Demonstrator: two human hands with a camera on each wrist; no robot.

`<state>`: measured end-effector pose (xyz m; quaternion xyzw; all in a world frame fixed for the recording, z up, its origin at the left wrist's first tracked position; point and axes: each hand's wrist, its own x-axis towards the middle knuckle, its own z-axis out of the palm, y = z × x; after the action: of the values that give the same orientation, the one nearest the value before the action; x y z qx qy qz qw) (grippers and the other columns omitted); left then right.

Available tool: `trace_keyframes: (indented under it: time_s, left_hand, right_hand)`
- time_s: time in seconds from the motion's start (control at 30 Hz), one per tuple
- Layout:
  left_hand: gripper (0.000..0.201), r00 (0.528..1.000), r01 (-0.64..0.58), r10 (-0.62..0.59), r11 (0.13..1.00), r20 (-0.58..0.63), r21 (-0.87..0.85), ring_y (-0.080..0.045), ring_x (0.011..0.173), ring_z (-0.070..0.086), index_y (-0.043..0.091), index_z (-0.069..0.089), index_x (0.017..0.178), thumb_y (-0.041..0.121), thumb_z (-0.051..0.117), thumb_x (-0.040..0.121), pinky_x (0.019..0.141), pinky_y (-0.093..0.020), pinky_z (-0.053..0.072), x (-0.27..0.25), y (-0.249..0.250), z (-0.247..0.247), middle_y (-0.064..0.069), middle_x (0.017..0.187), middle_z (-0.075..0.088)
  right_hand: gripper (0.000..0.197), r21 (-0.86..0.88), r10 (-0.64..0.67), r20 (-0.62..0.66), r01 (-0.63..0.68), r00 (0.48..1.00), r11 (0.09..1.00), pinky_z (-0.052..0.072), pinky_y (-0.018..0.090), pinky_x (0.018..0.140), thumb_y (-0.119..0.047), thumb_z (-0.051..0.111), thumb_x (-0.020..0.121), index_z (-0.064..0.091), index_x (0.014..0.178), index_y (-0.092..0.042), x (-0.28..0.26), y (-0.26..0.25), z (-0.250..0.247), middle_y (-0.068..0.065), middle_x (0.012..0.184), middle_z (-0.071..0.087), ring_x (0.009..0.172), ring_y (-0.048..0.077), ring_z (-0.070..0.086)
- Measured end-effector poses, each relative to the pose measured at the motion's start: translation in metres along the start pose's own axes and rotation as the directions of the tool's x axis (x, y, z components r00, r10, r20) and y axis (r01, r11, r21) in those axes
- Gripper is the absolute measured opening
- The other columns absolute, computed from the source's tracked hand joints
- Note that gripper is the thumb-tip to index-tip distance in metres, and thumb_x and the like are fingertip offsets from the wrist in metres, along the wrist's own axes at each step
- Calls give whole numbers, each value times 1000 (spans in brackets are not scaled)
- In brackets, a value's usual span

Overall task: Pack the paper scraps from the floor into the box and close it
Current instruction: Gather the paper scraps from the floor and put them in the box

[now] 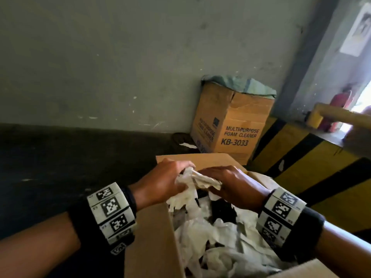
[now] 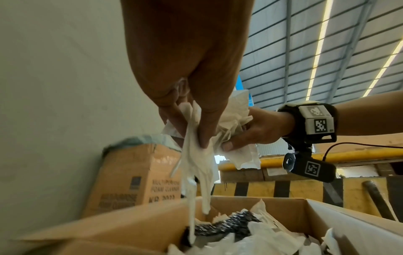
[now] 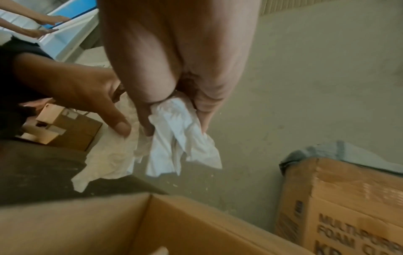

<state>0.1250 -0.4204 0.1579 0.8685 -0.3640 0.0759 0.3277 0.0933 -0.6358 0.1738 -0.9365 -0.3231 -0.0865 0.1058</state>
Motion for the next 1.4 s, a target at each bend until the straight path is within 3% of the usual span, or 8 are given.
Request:
trace_keyframes:
  time_s: [0.17,0.3,0.5,0.73,0.9,1.03,1.2,1.4]
  left_hand:
    - [62,983,104,-110,993,144,51,-13,109,61,21,50,133,24,77,77,91,-26,49,38,36,53,-1,123,63]
    - [106,822,234,-323,942,469,240,-17,145,10,24,0,151,47,72,77,115,-32,15,53,51,71,1,159,9]
    - [120,669,351,-537,838,514,419,-30,145,-12,31,-20,146,63,69,70,115,-58,-1,73,49,99,-6,159,-12]
    - [128,555,444,-647,762,523,472,-43,142,-13,25,-31,141,63,69,70,113,-64,6,92,41,153,-21,154,-19]
    - [85,527,601,-657,737,539,311,-39,144,4,27,-26,144,45,42,97,114,-54,17,72,27,185,-18,158,-11]
    - [96,523,597,-671,729,526,336,-43,141,17,20,-23,146,38,54,93,105,-44,31,49,16,209,-22,157,-3]
    - [112,461,588,-697,703,549,399,-38,145,3,24,-27,144,44,65,82,114,-47,20,32,0,223,-21,156,-15]
    - [120,484,530,-662,742,573,410,-40,144,4,18,-23,146,39,74,78,114,-49,21,42,5,214,-23,156,-9]
  right_hand:
    - [57,86,33,243,-55,969,995,41,35,106,-36,65,86,46,139,-26,-42,66,1,-3,143,49,128,13,48]
    - [105,-36,209,563,-229,799,973,10,40,120,-63,71,69,4,148,-44,-60,94,2,-15,159,9,146,11,8]
    - [94,-121,293,596,-277,748,953,3,50,119,-75,49,76,-3,148,-44,-48,111,2,-7,161,0,148,20,-2]
    - [131,-282,387,574,-269,722,921,1,68,110,-77,65,59,-22,146,-34,-37,130,46,5,160,-14,147,31,-8]
    - [129,-274,399,578,-291,712,917,12,62,111,-62,75,64,-17,149,-28,-42,130,79,9,160,-11,147,36,0]
    - [117,-229,371,613,-293,697,928,14,58,115,-63,66,72,-30,137,-46,-52,139,126,10,159,-13,145,40,2]
    - [128,-242,362,704,-273,611,931,15,59,114,-92,48,45,-28,138,-48,-55,148,149,5,160,-16,146,38,0]
    - [127,-258,384,674,-286,632,923,15,61,113,-83,61,54,-21,143,-44,-56,138,135,5,160,-15,146,38,-3]
